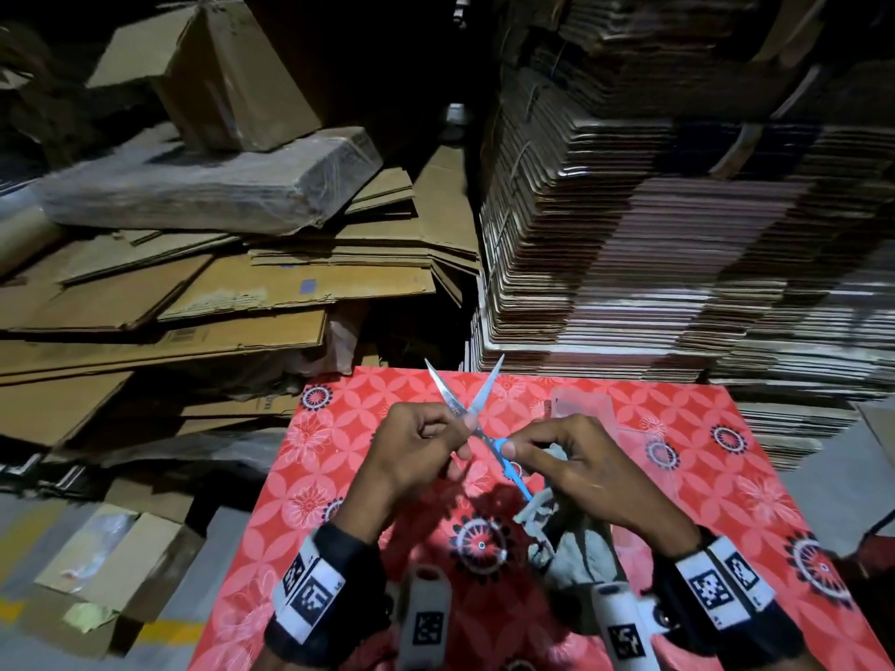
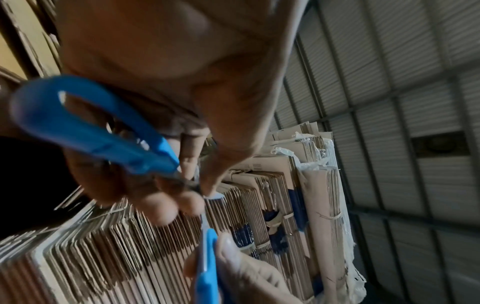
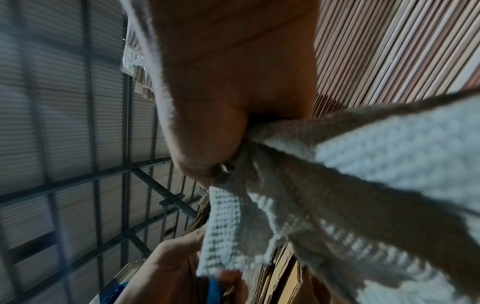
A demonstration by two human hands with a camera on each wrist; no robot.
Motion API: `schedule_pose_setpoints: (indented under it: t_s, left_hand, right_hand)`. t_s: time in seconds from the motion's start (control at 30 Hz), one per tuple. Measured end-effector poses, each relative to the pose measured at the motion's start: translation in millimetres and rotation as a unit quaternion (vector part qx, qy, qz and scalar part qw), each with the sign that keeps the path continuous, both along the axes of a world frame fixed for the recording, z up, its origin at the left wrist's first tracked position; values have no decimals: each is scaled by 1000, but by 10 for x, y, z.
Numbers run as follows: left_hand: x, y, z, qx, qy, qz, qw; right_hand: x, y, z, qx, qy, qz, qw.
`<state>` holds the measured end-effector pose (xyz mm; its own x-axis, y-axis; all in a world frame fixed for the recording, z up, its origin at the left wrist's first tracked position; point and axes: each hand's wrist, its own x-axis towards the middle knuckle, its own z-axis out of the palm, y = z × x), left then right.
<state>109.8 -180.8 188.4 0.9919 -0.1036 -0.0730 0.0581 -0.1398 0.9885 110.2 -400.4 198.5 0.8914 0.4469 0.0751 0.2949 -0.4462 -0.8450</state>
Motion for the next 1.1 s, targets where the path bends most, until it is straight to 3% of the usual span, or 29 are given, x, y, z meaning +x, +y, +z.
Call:
schedule_pose_setpoints:
  t_s: [0.1, 0.27, 0.43, 0.53, 0.7, 1.1]
  left_hand:
    - [-44, -11, -37, 20, -38, -3, 999]
    - [-162, -13, 27, 46, -108, 4, 993]
    - [-227, -17, 49, 92, -153, 33, 983]
    - [-244, -32, 55, 105, -168, 50, 979]
    - [-253, -29, 35, 131, -171, 51, 975]
    - [-328, -85, 75, 190, -246, 54, 949]
  right_hand:
    - [-17, -47, 27, 7, 17, -4, 1000]
    - [77, -304, 109, 62, -35, -57, 996]
    - [130, -395, 380, 20, -112, -76, 991]
    - [92, -293, 498, 0, -166, -62, 984]
    - [-16, -110, 519, 79, -157, -14, 984]
    - [-164, 137, 358, 5, -328, -65, 942]
